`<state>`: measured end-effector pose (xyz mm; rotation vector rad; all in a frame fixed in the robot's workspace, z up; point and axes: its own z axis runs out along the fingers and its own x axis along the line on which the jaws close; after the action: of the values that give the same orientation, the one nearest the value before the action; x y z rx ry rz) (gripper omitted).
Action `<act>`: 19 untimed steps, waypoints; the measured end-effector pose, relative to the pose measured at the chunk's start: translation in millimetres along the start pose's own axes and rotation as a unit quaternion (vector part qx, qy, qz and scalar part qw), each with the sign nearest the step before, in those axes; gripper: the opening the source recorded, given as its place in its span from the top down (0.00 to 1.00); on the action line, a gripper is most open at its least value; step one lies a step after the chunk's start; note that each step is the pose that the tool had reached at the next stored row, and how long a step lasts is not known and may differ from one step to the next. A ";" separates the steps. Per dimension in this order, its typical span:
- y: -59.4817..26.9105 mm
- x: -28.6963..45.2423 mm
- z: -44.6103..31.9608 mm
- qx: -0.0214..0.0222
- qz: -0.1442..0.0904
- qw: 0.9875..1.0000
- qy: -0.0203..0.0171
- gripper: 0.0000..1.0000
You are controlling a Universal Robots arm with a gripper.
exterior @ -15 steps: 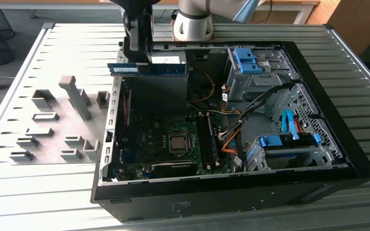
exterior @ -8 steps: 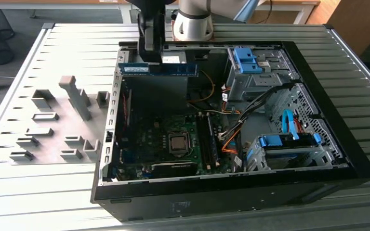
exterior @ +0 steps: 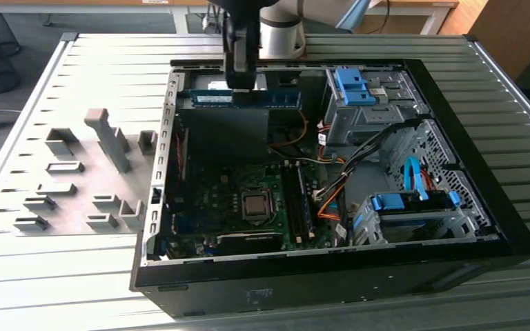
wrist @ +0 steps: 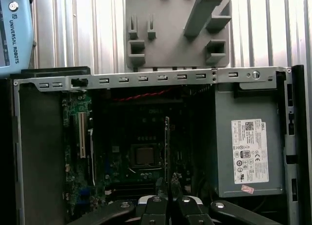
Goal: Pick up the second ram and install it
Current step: 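Pick up the second ram and move it above second insertion slot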
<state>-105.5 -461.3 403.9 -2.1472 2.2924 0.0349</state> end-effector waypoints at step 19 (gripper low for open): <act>-65.9 -4.4 -0.6 0.000 -0.009 1.000 0.000 0.86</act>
<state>-39.4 -461.2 403.5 -2.1672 2.2736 0.0349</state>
